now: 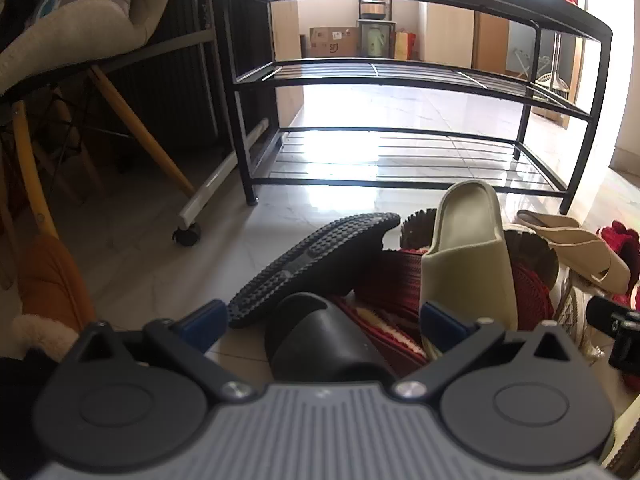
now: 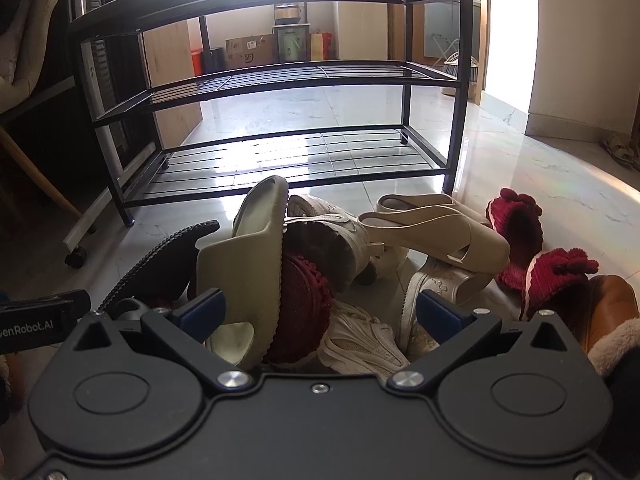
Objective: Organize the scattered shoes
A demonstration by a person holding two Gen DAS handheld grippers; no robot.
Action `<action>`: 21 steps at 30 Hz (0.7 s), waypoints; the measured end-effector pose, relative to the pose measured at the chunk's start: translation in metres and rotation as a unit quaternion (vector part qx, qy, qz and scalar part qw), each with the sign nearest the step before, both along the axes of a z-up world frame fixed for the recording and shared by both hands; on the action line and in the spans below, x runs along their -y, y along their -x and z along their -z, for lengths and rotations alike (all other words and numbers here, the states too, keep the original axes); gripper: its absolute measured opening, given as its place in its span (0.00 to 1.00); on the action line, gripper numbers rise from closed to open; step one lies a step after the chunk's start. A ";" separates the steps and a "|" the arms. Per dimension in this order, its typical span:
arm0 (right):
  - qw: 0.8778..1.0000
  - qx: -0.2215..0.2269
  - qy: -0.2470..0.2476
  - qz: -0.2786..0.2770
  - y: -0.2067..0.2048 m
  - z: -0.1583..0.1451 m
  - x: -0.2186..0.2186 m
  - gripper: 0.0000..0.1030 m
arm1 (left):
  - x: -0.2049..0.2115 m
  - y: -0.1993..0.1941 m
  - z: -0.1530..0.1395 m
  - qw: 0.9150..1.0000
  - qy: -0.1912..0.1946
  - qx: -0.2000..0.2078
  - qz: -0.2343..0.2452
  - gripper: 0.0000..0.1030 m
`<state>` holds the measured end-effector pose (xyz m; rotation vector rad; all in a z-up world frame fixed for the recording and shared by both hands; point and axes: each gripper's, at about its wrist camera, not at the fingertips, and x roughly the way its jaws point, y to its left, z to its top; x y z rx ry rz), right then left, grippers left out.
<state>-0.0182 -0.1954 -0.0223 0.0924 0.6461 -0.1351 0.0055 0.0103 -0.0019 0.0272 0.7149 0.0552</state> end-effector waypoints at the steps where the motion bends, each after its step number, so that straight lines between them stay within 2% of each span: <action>1: 1.000 0.000 0.000 0.000 0.000 0.000 0.000 1.00 | -0.001 0.000 0.000 1.000 0.000 0.000 0.000 1.00; 17: 1.000 0.009 0.001 -0.002 0.015 -0.005 -0.010 1.00 | 0.000 0.002 -0.002 1.000 -0.018 0.014 -0.007 1.00; 21: 1.000 0.013 0.003 -0.003 0.024 -0.007 -0.015 1.00 | -0.001 0.002 -0.006 1.000 -0.007 0.013 -0.006 1.00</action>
